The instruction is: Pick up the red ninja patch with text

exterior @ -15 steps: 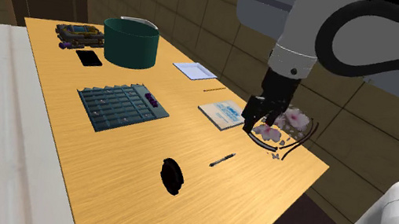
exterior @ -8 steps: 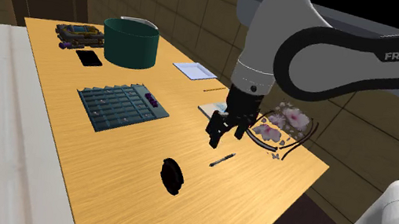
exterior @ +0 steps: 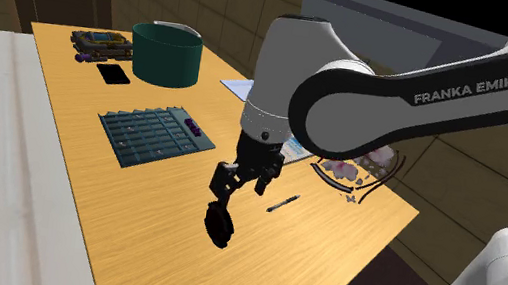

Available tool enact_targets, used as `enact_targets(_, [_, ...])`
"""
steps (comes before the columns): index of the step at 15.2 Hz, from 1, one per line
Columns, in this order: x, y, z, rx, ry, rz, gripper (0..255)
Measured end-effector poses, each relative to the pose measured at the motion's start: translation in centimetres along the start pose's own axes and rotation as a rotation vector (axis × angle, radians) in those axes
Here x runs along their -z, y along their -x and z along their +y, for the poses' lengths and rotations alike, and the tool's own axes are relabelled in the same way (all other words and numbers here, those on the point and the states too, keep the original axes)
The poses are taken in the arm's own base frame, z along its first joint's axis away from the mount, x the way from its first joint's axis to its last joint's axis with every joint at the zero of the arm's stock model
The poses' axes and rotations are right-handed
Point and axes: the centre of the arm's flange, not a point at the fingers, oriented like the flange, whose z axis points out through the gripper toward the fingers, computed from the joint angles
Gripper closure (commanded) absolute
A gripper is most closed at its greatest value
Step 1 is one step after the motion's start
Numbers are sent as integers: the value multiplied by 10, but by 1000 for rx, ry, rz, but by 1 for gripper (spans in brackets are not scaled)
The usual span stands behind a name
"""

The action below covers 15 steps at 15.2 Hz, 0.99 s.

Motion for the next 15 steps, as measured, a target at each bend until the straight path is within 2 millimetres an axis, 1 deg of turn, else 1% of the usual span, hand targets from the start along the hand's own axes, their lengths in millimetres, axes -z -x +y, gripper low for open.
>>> enact_targets(1, [-6,-4,-10,4,-4,0,0])
enact_targets(4, [-20,-8,-22,8,-8,0,0])
enact_targets(10, [-51,-7,-21,8,-9,0,0])
enact_targets(11, [-53,-8,-22,8,-9,0,255])
enact_targets(15, [-54,-8,-22,8,-9,1,255])
